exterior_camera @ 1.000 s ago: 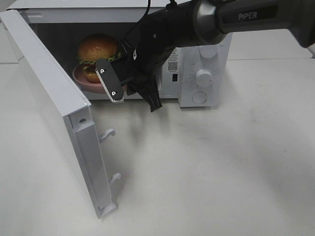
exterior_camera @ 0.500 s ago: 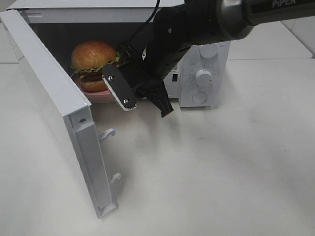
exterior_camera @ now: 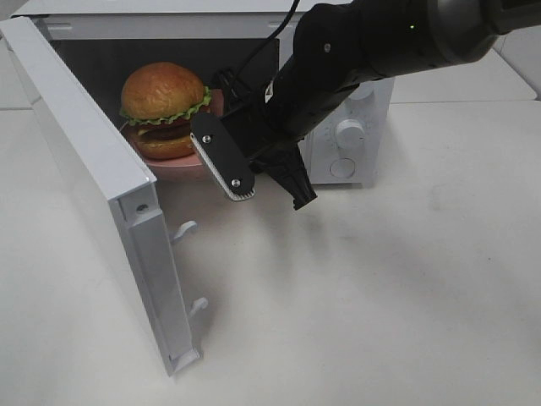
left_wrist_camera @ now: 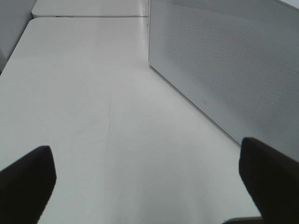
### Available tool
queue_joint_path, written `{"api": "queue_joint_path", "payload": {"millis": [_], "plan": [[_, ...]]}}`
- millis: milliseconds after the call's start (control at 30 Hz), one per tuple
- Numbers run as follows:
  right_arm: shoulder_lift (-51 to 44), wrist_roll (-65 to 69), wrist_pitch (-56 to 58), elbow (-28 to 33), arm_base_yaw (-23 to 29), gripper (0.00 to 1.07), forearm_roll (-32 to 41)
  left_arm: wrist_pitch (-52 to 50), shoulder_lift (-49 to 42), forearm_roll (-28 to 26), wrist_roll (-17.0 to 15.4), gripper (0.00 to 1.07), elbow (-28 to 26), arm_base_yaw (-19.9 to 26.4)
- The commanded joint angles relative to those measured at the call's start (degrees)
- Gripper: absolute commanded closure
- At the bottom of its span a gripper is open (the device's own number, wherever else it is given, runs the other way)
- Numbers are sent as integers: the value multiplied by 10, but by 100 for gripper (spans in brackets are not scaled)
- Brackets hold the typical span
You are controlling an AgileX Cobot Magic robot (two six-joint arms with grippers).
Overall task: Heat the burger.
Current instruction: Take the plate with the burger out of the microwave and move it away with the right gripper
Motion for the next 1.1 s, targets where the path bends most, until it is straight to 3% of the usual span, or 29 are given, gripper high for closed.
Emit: {"api": "queue_joint_path", "payload": {"millis": [33,1100], "plan": [[-28,-6,-44,10,2,107,7,-7,-3,-1,0,7,2,2],[-258,-6,-113,293,2,107,6,-7,-3,-1,0,7,2,2]]}}
